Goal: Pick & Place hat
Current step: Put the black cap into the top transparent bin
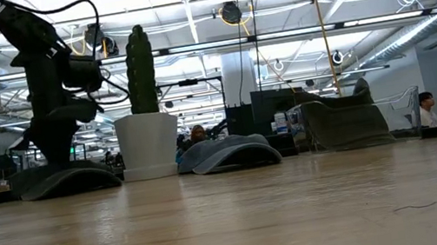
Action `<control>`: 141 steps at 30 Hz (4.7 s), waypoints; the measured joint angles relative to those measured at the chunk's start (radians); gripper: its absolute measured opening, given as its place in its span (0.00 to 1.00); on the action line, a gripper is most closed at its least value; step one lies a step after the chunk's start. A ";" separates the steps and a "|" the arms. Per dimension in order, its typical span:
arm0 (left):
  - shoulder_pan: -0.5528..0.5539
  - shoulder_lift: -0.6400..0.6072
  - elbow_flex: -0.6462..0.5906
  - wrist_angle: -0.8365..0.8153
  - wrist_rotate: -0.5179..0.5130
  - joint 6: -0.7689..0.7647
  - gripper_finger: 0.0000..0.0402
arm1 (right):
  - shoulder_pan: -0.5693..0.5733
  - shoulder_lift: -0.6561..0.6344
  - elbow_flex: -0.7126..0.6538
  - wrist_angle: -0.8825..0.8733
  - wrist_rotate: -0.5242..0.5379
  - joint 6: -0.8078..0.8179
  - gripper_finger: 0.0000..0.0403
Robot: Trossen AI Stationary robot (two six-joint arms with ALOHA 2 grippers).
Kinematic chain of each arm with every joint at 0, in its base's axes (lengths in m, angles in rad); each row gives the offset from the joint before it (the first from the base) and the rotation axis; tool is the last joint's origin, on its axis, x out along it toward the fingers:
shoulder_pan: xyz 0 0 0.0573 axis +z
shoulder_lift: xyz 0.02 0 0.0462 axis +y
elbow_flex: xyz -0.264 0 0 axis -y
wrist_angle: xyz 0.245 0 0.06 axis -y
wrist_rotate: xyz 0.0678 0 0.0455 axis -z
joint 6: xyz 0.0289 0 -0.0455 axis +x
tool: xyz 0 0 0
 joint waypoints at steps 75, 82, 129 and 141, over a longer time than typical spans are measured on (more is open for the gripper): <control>-0.814 0.502 0.715 0.092 0.079 -0.155 0.28 | 0.017 0.030 0.000 -0.115 -0.053 0.032 0.00; -0.795 0.463 0.715 -0.057 0.073 -0.183 0.50 | 0.009 0.104 0.000 -0.105 -0.100 0.029 0.00; -1.002 -0.156 0.714 -0.098 -0.364 -0.502 0.19 | 0.009 0.970 0.254 0.000 -0.486 -0.527 0.40; -1.023 -0.119 0.714 -0.098 -0.363 -0.524 0.19 | 0.009 0.983 0.255 -0.053 -0.501 -0.525 0.34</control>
